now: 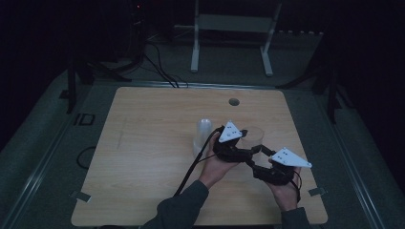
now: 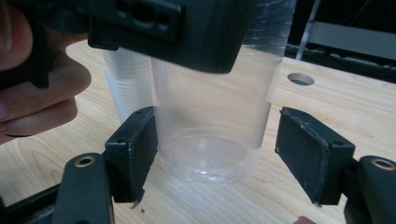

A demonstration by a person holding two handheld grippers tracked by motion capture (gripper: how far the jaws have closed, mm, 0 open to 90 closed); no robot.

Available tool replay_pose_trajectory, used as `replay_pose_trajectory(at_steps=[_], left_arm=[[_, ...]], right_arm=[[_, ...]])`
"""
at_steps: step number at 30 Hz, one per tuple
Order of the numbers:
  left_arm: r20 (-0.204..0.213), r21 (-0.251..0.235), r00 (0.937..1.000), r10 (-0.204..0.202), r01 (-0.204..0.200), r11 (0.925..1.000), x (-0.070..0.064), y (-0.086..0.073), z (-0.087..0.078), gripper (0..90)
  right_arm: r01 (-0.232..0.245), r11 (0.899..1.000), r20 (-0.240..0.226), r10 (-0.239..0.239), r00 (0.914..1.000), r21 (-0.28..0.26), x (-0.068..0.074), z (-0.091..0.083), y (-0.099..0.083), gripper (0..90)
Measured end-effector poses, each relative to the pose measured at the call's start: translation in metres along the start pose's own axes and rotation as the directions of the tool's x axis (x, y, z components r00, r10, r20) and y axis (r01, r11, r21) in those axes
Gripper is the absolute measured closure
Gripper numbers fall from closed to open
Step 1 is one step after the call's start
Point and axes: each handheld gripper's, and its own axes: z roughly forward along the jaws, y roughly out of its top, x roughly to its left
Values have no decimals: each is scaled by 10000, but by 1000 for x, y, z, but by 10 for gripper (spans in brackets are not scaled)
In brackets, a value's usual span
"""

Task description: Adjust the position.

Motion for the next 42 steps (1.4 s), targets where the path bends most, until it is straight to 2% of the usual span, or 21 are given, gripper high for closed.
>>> replay_pose_trajectory(at_steps=[3, 4, 6, 10, 14, 20, 32, 38, 42], left_arm=[[-94, 23, 9998, 159, -159, 9999, -2, 0, 0, 284], [-191, 64, 9991, 367, -366, 9993, -4, -1, 1, 284], [-237, 88, 9984, 522, -520, 9986, -6, -1, 1, 284], [-177, 112, 9978, 643, -641, 9979, -10, -2, 3, 282], [-104, 72, 9987, 491, -490, 9988, -10, -2, 4, 253], [36, -142, 9999, 97, -97, 9999, -8, 0, 3, 216], [442, -461, 9976, -526, 546, 9974, -6, 2, 2, 257], [383, -563, 9981, -482, 503, 9971, -8, 1, 2, 257], [235, -579, 9993, -296, 309, 9978, -9, 0, 2, 265]], right_arm=[[-103, 9999, -107, 104, 9999, 50, -1, 1, 0, 296], [-134, 9999, -147, 135, 9998, 57, -1, 1, 1, 296], [-191, 9998, -234, 193, 9995, 116, -1, 3, 1, 296], [-155, 9997, -210, 159, 9997, 189, 0, 4, 1, 341], [-81, 9999, -155, 83, 9998, 149, 1, 4, 0, 403], [-98, 9999, -104, 97, 9999, -88, 1, 3, 0, 416], [-190, 9996, -174, 187, 9997, -218, 2, 4, -3, 416], [-244, 9994, -214, 238, 9995, -262, 2, 4, -4, 415], [-294, 9992, -262, 287, 9992, -280, 1, 4, -4, 415]])
